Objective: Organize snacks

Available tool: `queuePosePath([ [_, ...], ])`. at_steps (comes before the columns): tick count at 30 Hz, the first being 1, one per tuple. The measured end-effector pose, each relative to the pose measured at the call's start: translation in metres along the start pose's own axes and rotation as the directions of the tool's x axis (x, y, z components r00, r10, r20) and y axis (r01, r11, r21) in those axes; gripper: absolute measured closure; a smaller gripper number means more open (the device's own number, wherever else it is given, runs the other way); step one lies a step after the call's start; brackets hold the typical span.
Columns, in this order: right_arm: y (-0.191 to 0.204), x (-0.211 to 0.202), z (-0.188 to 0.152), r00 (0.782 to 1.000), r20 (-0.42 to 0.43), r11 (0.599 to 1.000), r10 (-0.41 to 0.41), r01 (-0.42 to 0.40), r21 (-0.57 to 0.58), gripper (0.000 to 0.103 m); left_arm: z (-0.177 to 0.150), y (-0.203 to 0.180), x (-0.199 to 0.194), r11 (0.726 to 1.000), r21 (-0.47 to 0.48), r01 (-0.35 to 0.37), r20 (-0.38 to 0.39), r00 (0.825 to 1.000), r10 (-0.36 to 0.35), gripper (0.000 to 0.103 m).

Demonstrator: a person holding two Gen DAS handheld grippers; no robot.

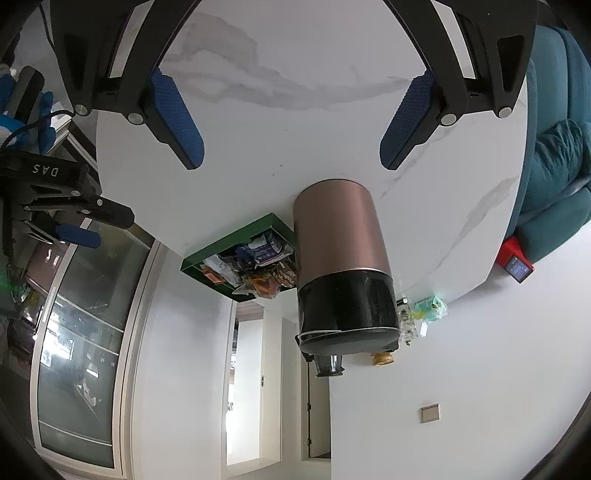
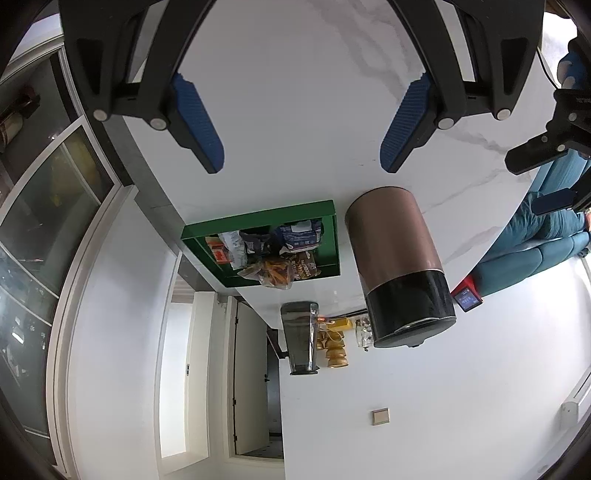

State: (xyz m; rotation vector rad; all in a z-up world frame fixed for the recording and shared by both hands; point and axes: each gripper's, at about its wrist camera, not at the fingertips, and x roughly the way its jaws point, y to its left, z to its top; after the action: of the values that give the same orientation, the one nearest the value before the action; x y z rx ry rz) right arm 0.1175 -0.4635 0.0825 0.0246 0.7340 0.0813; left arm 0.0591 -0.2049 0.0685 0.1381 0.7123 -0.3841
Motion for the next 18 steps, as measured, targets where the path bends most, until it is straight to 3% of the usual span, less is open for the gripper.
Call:
queuePosePath([
  [18,0.001,0.018,-0.001,0.999,-0.031,0.999,0.016,-0.017,-0.048,0.0,0.001,0.004,0.006,0.999,-0.051,-0.005,0.004,1.0,0.005,0.009],
])
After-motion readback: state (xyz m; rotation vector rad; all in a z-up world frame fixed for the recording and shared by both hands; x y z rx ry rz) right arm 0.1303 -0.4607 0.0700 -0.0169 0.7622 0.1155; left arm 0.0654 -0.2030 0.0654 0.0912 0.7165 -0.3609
